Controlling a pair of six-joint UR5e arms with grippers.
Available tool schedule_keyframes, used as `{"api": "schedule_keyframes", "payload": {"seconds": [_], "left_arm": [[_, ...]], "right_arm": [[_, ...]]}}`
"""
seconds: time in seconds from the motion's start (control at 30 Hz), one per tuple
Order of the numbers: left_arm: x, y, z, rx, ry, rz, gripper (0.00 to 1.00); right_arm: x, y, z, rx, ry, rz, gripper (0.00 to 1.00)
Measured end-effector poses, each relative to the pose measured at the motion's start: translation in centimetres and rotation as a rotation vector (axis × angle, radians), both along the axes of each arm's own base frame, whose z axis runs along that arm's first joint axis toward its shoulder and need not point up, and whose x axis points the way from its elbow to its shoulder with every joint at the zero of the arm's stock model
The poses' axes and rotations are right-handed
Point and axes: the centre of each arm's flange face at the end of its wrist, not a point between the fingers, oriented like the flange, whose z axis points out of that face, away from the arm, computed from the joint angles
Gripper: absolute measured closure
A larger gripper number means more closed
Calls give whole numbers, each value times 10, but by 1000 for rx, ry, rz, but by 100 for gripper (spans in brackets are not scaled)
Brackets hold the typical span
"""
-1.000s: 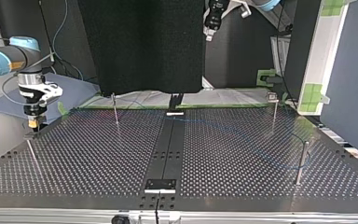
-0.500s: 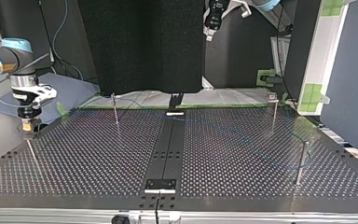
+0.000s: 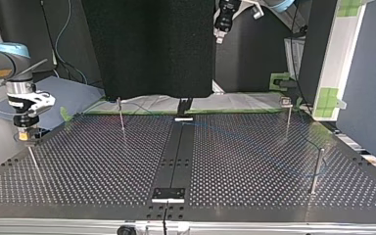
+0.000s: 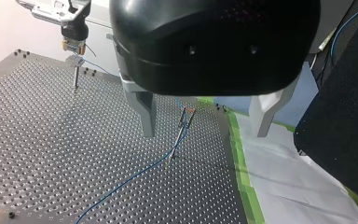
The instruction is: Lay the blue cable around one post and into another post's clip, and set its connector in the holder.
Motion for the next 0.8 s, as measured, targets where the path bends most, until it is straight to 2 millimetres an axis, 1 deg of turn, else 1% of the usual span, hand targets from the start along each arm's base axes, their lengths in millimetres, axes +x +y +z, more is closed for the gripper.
{"api": "schedule_keyframes", "payload": {"seconds": [0.17,0.3,0.8], "left_arm": [[1,0,0,0,-1,2,0],[1,0,0,1,-1,3,0],[3,2,0,1,-1,11,0]], "right_arm": [[1,-5,-12,18,-7,2,100],[3,-7,-17,21,-13,5,100],[12,-16,-6,-5,-55,34,100]]}}
